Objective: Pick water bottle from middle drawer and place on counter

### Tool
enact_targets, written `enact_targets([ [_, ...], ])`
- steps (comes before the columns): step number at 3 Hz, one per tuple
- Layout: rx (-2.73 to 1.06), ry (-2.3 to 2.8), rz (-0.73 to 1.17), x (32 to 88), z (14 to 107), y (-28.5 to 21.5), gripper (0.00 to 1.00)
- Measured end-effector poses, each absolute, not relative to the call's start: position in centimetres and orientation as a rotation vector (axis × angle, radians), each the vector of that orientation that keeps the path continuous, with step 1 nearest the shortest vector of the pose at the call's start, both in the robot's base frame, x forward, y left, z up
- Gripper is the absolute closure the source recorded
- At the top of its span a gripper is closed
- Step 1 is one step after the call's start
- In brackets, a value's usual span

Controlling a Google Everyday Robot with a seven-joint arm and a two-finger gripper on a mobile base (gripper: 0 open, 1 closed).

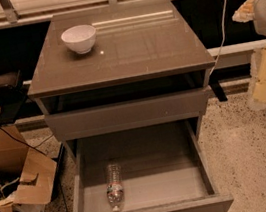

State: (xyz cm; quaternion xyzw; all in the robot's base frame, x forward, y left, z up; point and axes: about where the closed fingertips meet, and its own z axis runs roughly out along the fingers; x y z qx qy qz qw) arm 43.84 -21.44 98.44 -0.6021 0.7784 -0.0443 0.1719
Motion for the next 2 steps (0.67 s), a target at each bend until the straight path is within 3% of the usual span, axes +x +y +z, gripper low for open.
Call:
enact_targets([
  [2,-1.629,2.236,-0.160,44.33,98.37,-20.96,0.00],
])
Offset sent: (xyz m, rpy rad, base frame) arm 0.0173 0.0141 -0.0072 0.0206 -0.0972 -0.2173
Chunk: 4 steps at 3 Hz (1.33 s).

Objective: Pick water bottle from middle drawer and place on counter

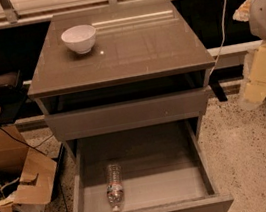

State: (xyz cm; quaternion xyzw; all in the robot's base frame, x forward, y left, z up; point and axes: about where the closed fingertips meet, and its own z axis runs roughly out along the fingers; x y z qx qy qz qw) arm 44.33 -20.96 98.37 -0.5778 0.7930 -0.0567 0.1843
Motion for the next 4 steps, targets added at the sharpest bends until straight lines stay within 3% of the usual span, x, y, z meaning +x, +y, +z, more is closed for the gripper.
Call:
enact_targets([
  [2,-1.337,2.337,-0.239,46.3,98.8,-20.7,0.00],
  [3,-1.295,2.354,-0.158,46.4,98.8,-20.5,0.00],
  [4,-1.143,2.430,0.093,47.4,97.2,-18.4,0.00],
])
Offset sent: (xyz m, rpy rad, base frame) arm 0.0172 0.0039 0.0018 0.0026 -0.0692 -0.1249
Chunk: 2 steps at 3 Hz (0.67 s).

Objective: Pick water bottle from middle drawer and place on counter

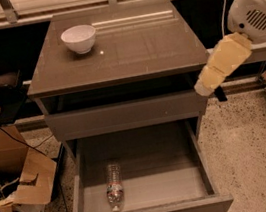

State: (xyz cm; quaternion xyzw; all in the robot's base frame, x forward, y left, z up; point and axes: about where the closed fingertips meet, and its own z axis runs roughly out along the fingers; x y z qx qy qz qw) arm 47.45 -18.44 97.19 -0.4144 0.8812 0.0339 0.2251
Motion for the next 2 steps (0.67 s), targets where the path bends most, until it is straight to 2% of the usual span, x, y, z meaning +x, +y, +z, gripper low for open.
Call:
enact_targets([
  [1,-1.034,2.520,0.172,48.9,94.5,-16.6,0.00],
  [2,-0.956,2.600,0.135,50.1,91.7,-14.3,0.00],
])
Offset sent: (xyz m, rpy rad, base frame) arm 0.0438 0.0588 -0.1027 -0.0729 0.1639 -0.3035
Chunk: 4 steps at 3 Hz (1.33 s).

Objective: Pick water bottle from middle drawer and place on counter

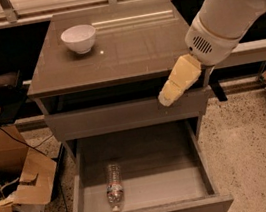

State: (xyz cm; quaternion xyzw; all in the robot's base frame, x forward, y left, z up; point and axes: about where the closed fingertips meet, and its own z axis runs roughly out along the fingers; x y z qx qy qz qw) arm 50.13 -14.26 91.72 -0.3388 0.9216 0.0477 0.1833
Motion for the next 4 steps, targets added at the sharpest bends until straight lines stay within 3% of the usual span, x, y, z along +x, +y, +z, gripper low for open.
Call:
enact_targets([
  [1,-0.913,2.661,0.003,50.8,88.2,-12.0,0.00],
  [2,-0.829,2.705,-0.054,50.8,87.2,-13.1,0.00],
  [4,-0.776,2.749,-0.030,51.2,85.0,-12.0,0.00],
])
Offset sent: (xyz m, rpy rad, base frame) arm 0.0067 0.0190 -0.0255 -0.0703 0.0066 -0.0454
